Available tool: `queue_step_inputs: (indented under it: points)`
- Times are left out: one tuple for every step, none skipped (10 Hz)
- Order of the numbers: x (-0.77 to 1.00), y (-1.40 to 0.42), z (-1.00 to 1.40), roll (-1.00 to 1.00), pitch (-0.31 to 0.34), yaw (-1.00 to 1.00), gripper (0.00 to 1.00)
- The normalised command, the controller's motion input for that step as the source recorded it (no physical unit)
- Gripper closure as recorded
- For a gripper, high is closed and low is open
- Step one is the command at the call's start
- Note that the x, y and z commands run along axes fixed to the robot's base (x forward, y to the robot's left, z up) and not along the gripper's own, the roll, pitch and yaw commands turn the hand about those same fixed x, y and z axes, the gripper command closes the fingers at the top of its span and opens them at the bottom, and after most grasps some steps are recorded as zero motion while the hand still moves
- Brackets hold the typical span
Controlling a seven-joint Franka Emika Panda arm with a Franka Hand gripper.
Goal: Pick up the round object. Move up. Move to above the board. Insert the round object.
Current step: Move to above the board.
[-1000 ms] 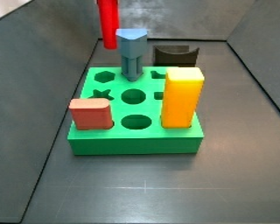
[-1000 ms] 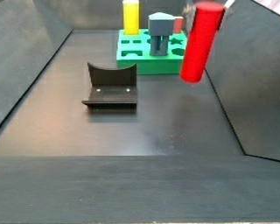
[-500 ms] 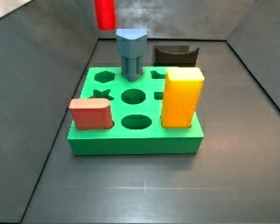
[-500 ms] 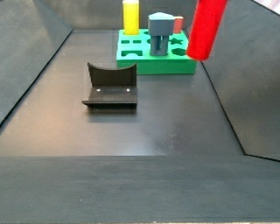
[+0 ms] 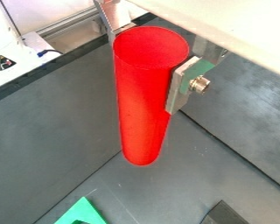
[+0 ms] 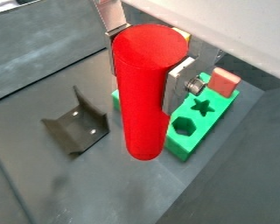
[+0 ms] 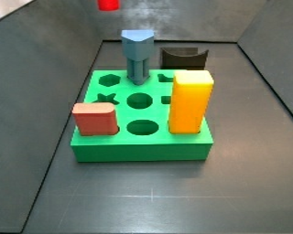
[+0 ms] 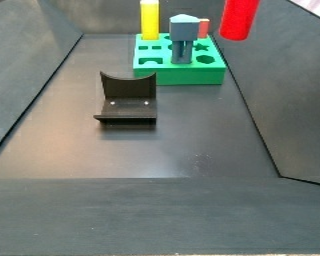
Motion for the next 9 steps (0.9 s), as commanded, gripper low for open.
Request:
queue_step_inputs:
  points:
    - [0.38, -1.0, 0.12, 0.2, 0.329, -0.19, 1.0]
    - [0.39, -1.0, 0.13, 0.18, 0.327, -0.12, 1.0]
    - [0.41, -1.0, 0.13, 0.07, 0.268, -0.05, 1.0]
    - [0.4, -1.0, 0.13, 0.03, 0.203, -0.03, 1.0]
    - [0.41, -1.0, 0.13, 0.0, 0.142, -0.01, 1.0]
    - [0.42, -1.0, 0.14, -0.01, 0.117, 0.0, 1.0]
    - [0.42, -1.0, 0.14, 0.0, 0.118, 0.0, 1.0]
    - [0.44, -1.0, 0.14, -0.01, 0.121, 0.0, 1.0]
    - [0.46, -1.0, 0.15, 0.01, 0.13, 0.0, 1.0]
